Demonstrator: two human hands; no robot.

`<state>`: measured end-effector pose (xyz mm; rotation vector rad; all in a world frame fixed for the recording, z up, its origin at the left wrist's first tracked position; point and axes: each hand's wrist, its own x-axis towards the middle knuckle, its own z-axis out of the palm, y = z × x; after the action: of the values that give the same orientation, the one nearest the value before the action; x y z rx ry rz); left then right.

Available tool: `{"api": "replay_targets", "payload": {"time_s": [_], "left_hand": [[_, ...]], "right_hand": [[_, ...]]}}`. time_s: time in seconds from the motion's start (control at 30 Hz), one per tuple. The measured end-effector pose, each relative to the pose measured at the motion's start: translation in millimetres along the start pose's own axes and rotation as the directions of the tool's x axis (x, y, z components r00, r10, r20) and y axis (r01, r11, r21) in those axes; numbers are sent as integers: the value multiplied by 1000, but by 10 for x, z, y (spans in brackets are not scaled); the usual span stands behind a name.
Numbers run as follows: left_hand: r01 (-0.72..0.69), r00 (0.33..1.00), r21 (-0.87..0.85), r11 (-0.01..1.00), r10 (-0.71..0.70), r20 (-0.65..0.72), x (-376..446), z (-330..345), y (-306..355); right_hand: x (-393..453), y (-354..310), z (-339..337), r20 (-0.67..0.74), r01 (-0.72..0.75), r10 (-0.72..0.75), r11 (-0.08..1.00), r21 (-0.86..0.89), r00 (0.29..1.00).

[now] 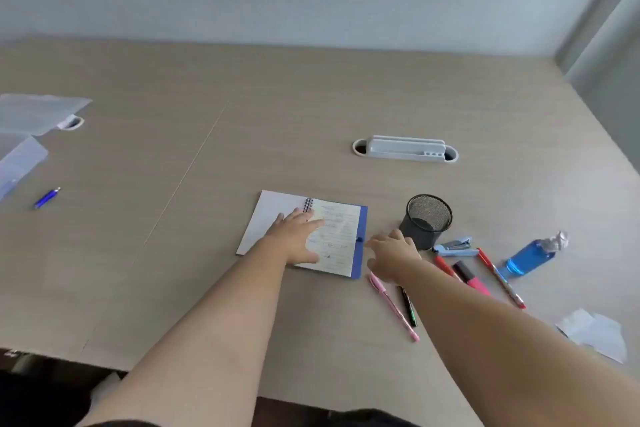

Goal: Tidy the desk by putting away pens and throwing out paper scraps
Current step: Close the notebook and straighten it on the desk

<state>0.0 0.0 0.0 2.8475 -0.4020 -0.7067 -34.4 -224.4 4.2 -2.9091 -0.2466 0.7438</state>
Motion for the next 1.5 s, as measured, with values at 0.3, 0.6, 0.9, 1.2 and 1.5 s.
{"api": "replay_targets", "payload": {"time_s": [0.3,0.6,0.9,1.2,1.5], "left_hand": [[-54,995,-25,998,51,-89,-8,401,-124],[-40,988,-249,968,0,-157,-3,353,-140],[26,732,-486,873,-348,-586,-260,113,-42],[349,582,-727,591,-745,-326,-493,478,-733],[180,909,-379,908,-301,-289,-386,713,-646]], "right_hand": [[-29,27,369,36,-10,9,1000,11,999],[-6,46,427,6,-6,6,1000,17,1000],[-1,-102,403,-74,-9,8,1000,-16,997],[0,-289,498,-133,84,-97,992,-97,986],[20,-295,447,-190,42,-78,982,-185,979]]}}
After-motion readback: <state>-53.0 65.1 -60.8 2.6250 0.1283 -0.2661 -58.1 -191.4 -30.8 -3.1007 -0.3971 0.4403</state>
